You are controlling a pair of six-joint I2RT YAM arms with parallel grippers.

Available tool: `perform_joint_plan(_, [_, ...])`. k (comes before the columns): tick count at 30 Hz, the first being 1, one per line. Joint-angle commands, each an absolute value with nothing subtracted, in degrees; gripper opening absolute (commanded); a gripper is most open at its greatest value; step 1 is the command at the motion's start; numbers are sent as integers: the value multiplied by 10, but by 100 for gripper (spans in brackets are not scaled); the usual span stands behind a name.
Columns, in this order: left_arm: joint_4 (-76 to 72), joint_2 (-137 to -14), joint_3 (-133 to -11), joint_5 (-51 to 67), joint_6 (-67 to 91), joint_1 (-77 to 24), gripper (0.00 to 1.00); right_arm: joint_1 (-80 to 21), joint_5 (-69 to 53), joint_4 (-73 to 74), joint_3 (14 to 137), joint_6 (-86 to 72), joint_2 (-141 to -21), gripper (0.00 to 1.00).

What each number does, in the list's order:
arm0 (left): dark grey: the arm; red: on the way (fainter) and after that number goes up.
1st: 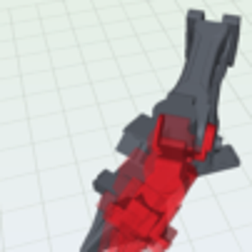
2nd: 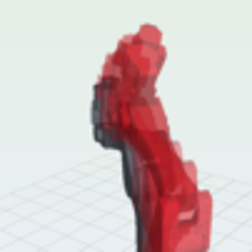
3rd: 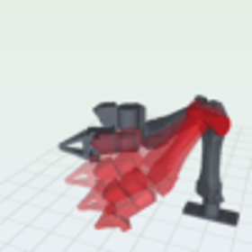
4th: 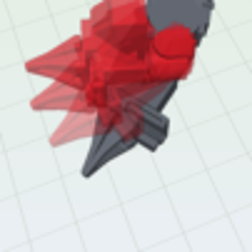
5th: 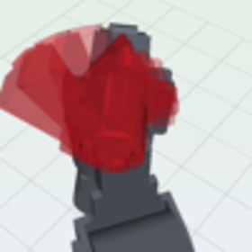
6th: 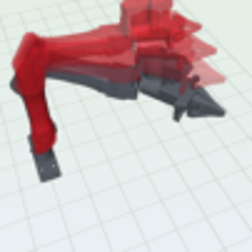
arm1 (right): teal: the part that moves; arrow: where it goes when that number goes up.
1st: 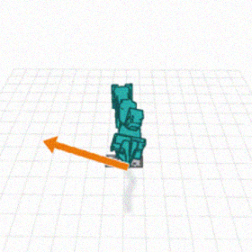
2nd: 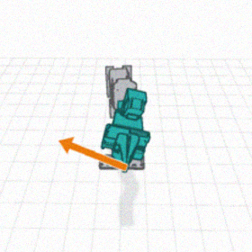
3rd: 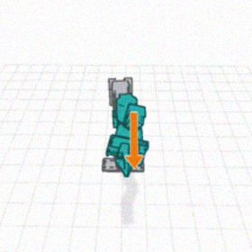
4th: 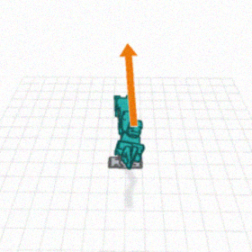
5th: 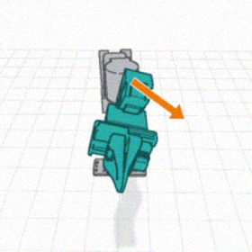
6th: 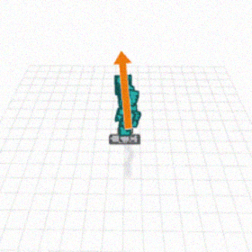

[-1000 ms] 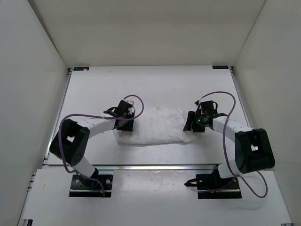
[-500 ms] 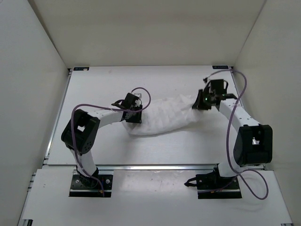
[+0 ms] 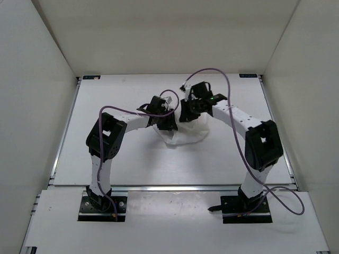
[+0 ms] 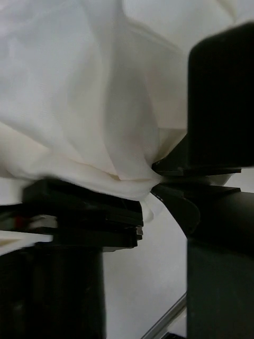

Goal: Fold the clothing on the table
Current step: Fold the skirt

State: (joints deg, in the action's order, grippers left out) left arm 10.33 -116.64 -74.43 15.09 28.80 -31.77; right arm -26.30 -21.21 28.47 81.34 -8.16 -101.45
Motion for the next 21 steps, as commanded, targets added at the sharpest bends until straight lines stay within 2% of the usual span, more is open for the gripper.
perform_joint_plan(1, [128,-1191,-720,196,314,-304,51,-305,-199,314,840,-50,-1036,0])
perform_joint_plan(7, [79,-1178,-671,231,343,-282,51,-317,-227,296,862,-82,-1079,1])
perform_joint_plan(9, [71,-1175,-662,250,349,-272,52,-314,-231,315,875,-81,-1084,4])
perform_joint_plan(11, [62,-1151,-643,261,354,-260,52,-309,-233,341,896,-81,-1085,23])
perform_joint_plan(12, [54,-1142,-636,265,354,-256,53,-302,-236,352,910,-86,-1078,28])
perform_joint_plan(13, [48,-1125,-625,266,358,-253,54,-299,-240,352,920,-91,-1060,39])
perform_joint_plan(15, [47,-1093,-609,275,359,-231,54,-283,-255,337,923,-97,-1022,51])
perform_joint_plan(18, [38,-1012,-585,286,374,-194,56,-245,-285,287,917,-127,-949,55])
perform_joint_plan(20, [44,-971,-577,277,374,-172,57,-223,-287,263,898,-144,-918,55])
perform_joint_plan(21, [51,-940,-575,271,374,-158,58,-211,-270,257,879,-140,-905,50])
